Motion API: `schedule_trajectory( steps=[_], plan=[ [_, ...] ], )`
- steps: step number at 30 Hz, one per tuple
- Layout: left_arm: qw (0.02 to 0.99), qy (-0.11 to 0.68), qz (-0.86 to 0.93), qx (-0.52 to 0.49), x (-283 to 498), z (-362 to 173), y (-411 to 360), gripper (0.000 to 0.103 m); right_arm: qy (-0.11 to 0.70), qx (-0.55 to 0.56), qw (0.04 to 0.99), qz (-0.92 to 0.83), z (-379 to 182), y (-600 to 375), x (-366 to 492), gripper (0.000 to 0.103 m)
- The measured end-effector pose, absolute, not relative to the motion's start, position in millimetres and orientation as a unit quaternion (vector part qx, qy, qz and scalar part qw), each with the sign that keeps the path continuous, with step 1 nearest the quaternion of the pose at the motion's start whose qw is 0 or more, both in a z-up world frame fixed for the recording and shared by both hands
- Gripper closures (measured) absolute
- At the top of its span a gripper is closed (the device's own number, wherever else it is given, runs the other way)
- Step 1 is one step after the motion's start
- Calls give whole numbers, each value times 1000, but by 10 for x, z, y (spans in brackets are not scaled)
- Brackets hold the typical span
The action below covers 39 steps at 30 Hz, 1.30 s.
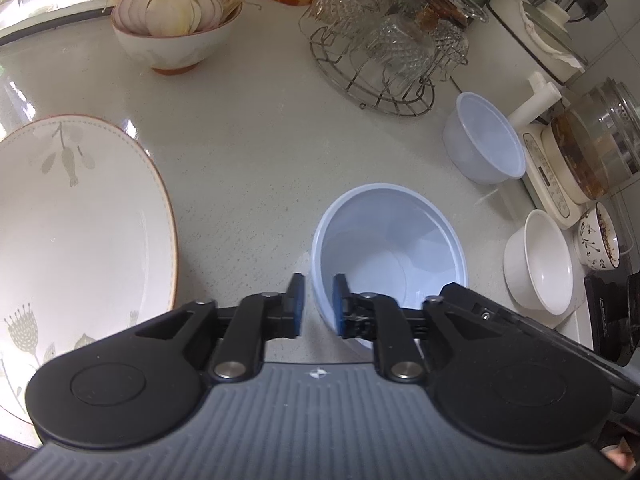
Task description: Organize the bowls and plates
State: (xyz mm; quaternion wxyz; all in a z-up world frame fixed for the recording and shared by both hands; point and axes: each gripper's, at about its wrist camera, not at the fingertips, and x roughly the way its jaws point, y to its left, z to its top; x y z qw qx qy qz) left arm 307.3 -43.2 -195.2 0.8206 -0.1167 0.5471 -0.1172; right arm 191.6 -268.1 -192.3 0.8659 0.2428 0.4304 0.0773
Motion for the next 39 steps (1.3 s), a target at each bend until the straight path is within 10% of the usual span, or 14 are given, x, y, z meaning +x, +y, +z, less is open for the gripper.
schedule_trajectory(
  steps=[5, 22, 31, 39],
  plan=[
    [830, 535, -118, -103, 3029, -1865, -399, 65, 408, 245, 877, 64, -1822, -2745, 1816, 41],
    [874, 438, -208, 28, 2812, -1082, -1009, 61, 334, 196, 922, -10, -1181, -2989, 1504, 41],
    [876, 424, -230, 22, 2901, -983, -1407, 31, 305, 184, 932, -73, -1105, -3380, 1399, 16],
    [866, 429, -254, 17, 3119, -1065, -1863, 7, 323, 186, 920, -122, -1175, -3808, 1454, 16]
  ],
)
